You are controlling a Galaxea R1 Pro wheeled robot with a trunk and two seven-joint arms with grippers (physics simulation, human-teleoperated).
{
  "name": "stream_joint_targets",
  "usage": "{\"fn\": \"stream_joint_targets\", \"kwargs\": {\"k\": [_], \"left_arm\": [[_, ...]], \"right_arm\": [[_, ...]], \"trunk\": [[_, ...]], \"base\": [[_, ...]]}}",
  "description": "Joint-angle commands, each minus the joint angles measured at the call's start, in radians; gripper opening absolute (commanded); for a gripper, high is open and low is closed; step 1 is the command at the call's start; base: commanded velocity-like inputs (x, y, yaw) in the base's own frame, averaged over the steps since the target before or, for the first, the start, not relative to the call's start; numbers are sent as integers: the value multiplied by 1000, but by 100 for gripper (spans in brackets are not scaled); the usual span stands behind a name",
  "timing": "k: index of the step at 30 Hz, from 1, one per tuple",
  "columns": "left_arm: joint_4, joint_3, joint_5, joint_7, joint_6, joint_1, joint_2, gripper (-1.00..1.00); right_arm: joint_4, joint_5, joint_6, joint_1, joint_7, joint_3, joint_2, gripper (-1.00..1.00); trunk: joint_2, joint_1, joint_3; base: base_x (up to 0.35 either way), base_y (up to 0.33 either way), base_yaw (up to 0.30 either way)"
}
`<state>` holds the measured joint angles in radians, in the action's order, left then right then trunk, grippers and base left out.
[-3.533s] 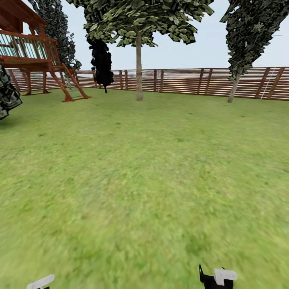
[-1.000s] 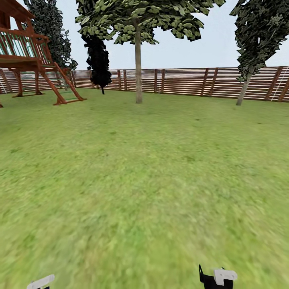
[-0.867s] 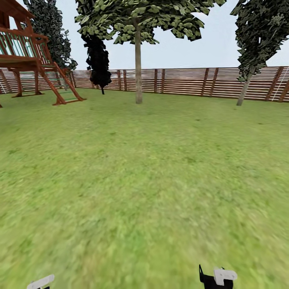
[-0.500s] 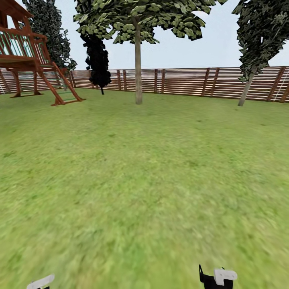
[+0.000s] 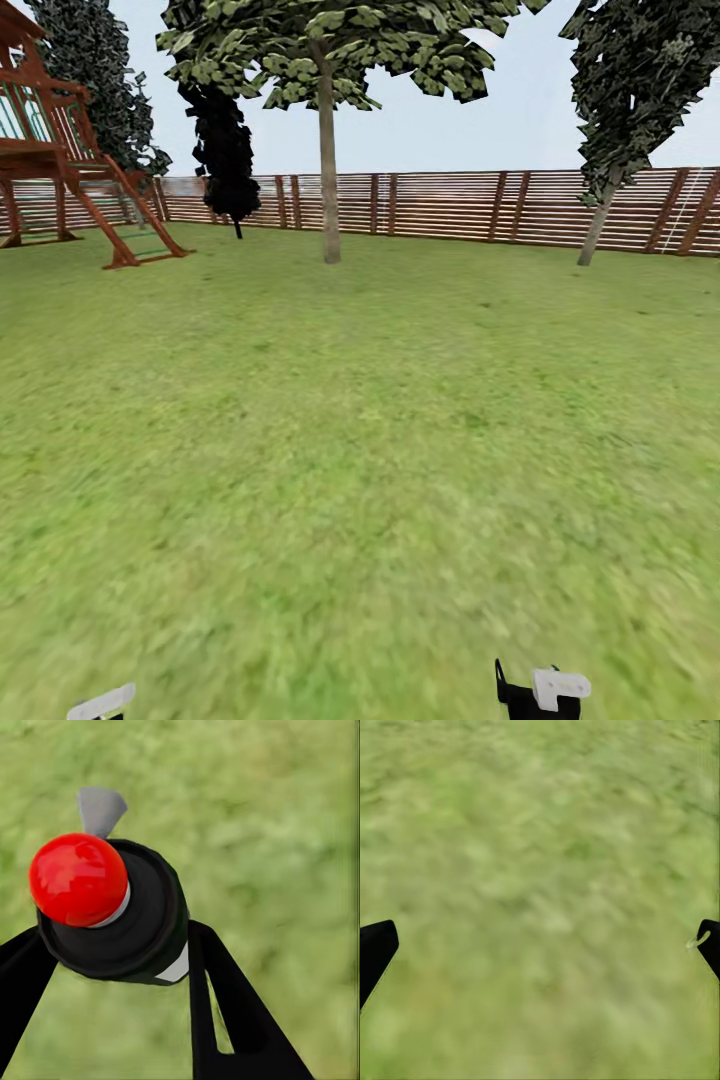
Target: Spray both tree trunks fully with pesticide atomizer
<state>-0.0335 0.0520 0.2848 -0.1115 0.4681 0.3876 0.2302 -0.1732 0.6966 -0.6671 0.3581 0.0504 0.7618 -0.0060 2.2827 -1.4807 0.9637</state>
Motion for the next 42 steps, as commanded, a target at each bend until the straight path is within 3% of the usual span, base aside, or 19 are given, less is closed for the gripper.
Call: {"fn": "stream_joint_targets", "kwargs": {"k": [1, 36, 42], "left_arm": [[0, 5, -2, 0, 3, 1, 0, -100], [0, 5, -3, 0, 3, 1, 0, -100], [0, 5, -3, 0, 2, 1, 0, -100]], "right_arm": [[1, 11, -3, 1, 5, 5, -1, 100], [5, 10, -1, 1, 8, 4, 2, 100], [50, 8, 0, 1, 11, 6, 3, 100]], "trunk": [[0, 0, 1], [0, 0, 1], [0, 0, 1]], "base": [[340, 0, -10], [340, 0, 0], [340, 0, 0]]}}
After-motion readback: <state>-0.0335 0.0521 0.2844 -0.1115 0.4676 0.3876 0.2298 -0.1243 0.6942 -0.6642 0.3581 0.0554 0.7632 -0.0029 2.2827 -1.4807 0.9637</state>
